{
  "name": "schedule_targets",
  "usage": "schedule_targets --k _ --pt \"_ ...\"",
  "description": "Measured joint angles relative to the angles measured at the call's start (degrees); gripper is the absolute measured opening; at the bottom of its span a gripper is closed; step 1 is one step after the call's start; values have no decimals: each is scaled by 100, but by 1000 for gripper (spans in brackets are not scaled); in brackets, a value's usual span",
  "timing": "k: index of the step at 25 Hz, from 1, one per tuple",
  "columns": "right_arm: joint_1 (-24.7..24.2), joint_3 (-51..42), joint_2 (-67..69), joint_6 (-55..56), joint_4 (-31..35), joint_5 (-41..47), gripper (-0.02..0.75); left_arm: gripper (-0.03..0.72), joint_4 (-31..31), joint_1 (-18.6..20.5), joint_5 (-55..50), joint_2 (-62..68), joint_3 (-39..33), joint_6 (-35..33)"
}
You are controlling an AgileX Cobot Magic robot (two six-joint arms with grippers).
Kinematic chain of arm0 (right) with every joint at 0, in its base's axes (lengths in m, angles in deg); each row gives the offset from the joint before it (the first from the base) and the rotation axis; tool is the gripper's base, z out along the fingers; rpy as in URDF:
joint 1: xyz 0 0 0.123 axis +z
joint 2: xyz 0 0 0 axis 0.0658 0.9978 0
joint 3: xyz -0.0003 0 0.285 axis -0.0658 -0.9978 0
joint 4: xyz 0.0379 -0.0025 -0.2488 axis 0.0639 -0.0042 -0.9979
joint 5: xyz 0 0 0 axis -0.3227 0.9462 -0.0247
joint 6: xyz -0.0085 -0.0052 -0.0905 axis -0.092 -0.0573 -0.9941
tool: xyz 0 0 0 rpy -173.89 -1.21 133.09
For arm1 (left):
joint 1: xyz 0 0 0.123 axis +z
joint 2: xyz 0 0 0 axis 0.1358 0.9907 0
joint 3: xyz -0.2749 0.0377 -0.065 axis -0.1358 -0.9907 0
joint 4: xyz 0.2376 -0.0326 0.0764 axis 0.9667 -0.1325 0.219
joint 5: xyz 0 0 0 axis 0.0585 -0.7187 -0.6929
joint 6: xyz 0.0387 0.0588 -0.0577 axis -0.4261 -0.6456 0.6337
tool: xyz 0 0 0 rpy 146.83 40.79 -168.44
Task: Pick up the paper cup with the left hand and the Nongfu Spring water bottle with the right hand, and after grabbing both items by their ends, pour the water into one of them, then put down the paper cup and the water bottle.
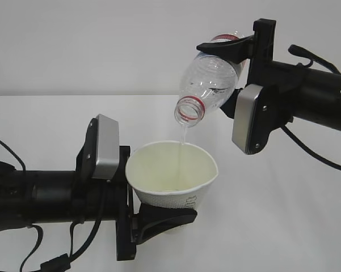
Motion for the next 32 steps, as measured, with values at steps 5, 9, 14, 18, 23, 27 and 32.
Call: schedule_targets --k 5,9,14,18,23,27,32 --pt "0 0 0 0 0 -4 495 507 0 0 0 0 0 0" --pt "0 0 0 -23 0 -4 495 507 0 0 0 0 0 0" --pt "0 0 0 -35 0 -4 495 506 0 0 0 0 0 0" --pt "0 0 0 -35 0 -4 495 506 -11 0 0 0 0 0" --pt "0 0 0 -45 0 -4 495 506 -142 0 0 0 0 0" --pt "0 0 0 -45 4 -26 495 505 -166 0 0 0 0 0" --pt "0 0 0 -45 4 -106 495 505 -166 0 0 0 0 0"
